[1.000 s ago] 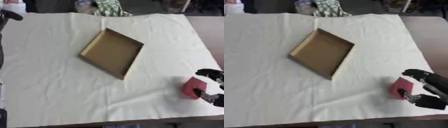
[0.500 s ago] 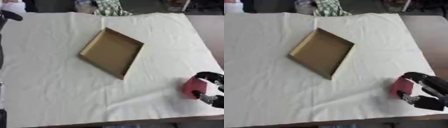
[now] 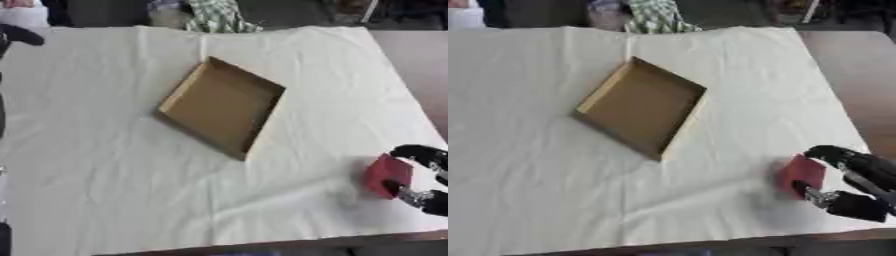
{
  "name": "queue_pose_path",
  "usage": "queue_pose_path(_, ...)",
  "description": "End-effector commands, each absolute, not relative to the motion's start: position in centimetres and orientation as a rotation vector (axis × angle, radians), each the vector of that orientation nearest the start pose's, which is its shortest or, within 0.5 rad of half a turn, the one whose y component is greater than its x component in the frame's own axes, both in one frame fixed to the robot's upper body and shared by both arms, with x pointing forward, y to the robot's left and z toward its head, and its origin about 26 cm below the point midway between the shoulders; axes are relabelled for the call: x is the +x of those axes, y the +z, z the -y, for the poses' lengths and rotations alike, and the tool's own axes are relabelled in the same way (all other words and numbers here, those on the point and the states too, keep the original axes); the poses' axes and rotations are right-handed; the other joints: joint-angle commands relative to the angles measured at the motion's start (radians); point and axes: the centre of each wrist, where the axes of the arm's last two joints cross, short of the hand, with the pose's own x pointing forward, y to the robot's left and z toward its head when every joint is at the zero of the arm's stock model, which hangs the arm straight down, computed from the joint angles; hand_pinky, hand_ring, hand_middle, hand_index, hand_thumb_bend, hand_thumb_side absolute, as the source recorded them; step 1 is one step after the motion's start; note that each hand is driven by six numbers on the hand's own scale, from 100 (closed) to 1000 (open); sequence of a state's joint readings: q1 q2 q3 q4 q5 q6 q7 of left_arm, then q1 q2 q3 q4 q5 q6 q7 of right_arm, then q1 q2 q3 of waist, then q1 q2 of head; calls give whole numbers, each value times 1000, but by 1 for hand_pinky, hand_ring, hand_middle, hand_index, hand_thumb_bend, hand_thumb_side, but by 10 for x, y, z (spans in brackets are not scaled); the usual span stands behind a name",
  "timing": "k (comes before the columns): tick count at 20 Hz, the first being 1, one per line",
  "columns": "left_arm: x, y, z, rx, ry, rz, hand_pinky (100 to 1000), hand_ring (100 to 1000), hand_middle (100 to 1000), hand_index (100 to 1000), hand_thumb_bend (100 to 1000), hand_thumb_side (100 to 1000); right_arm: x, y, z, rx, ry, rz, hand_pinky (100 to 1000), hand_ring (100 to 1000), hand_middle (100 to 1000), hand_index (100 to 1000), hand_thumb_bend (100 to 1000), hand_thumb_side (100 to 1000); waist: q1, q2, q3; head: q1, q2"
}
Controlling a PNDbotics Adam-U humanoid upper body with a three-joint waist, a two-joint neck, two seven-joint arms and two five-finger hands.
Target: Pick up objects on the table and place them in the box.
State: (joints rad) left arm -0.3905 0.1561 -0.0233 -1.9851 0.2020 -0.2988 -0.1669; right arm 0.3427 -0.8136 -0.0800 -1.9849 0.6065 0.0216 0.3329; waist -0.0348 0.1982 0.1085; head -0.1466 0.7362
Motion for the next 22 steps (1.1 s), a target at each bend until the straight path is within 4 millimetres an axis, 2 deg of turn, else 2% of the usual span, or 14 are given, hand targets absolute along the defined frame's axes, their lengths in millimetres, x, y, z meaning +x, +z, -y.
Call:
queue_pose_path(1,307,218,-215,492,489,-3518,577,837,768,750,100,645,203,126,394,-826,1360,1124,967,1000,916,971,359,1000,1,-8,-1,-4,-8)
queue_pose_path(11,307,218,-214,504,496,-3516,577,838,767,750,100,645,206,128,395,-834,1390,1074,966,1000,905,975,369,1000,1,-6,0,-7,-8)
queue_pose_path(22,307,218,-213,511,508,-3512,577,840,768,748,100,644,211,123,399,-835,1325,1080,945,976,759,925,332,966,4,-4,2,-10,-10)
